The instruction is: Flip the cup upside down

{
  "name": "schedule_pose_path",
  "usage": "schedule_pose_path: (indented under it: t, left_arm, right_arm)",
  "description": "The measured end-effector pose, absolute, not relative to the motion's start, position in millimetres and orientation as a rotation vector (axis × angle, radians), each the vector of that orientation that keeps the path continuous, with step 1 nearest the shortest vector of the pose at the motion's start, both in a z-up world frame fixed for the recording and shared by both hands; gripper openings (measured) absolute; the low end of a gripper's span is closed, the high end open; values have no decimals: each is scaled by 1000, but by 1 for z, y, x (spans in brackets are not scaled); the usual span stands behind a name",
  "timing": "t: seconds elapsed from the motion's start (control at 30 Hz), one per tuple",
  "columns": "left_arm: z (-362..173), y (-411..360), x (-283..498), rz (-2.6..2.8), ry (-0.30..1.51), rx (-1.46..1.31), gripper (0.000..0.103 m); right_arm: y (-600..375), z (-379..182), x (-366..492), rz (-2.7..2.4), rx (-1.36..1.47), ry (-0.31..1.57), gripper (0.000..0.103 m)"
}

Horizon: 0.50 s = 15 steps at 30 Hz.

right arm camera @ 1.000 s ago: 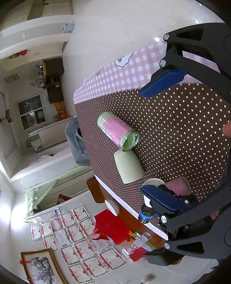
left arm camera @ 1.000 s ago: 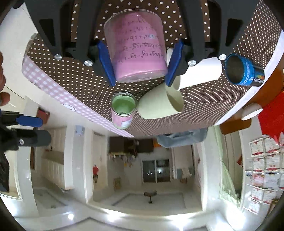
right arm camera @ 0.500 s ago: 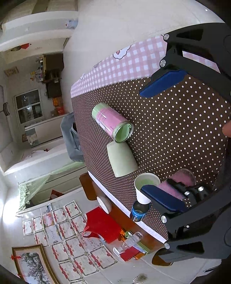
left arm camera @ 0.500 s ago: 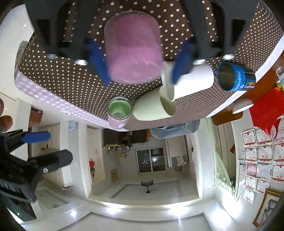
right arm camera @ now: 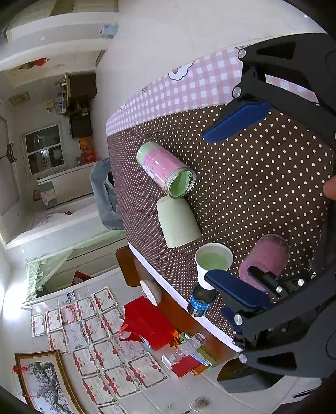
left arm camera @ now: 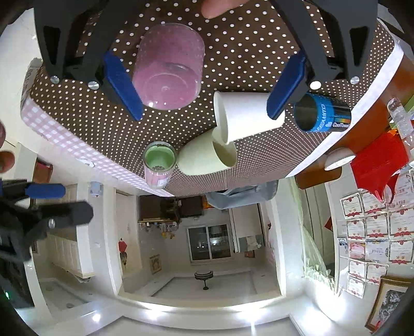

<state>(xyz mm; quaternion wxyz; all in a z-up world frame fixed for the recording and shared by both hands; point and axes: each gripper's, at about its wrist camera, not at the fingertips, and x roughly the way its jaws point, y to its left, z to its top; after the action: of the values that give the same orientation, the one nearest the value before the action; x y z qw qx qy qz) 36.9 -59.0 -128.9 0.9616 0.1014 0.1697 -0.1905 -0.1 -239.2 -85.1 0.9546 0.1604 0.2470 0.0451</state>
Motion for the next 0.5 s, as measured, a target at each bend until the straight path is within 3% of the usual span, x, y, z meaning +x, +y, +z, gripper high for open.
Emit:
schedule_pose_path:
  t: [0.5]
  left_arm:
    - [-69,-42,20,-273,385,180,95]
  right_arm:
    - [-237,-73,-9,84,326,474,97]
